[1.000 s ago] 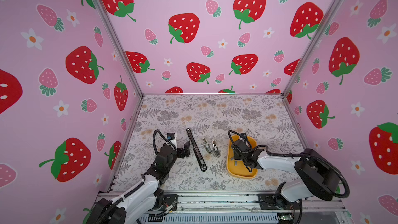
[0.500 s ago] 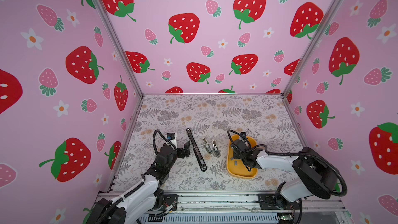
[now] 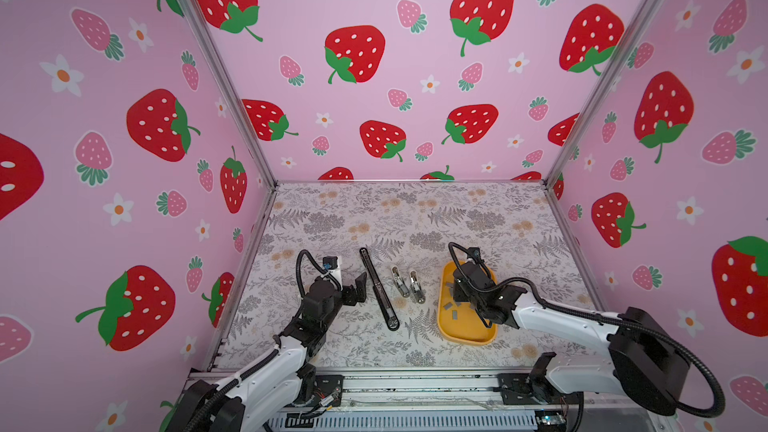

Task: Load the staples into the stapler
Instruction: 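Lift the strip and carry it over the second beige mini stapler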

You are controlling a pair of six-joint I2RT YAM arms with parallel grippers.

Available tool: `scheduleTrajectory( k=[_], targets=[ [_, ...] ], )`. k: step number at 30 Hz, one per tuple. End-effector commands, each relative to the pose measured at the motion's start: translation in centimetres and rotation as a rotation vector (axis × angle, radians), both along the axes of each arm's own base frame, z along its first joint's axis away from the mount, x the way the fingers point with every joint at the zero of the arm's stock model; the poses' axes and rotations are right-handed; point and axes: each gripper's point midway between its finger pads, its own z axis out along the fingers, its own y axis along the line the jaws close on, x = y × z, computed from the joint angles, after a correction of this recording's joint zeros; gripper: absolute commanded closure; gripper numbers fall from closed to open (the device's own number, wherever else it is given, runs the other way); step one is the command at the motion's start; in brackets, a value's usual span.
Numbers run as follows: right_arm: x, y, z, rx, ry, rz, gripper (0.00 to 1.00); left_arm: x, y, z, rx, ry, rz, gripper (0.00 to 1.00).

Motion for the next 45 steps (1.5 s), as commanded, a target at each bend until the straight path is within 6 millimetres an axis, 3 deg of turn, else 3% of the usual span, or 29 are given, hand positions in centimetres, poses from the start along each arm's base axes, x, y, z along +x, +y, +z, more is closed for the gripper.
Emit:
scheduleTrajectory(
  k=[1,6,13,21,34,45],
  targets=[
    [-0.5,0.8,1.5,0.017,-0.018,0.047,0.92,0.9,-0.1,1.8,-0.003,-0.049,0.014,0.01],
    [-1.2,2.3,2.7,0.053,-0.045,0.098,0.92,1.0,-0.3,1.8,-0.003,-0.044,0.003,0.01],
    [-3.3,7.6,4.2,0.112,-0.061,0.209,0.92,1.1,-0.3,1.7,0.002,-0.037,0.004,0.01],
    [-5.1,12.4,2.1,0.099,-0.017,0.283,0.92,1.0,-0.2,1.8,-0.001,-0.043,0.009,0.01],
    [-3.6,13.5,0.0,-0.003,-0.084,0.301,0.91,0.8,-0.2,1.9,-0.005,-0.05,0.005,0.01],
    [-4.5,10.3,-1.3,-0.039,-0.059,0.286,0.91,0.8,-0.2,1.9,-0.006,-0.053,0.007,0.01]
  ],
)
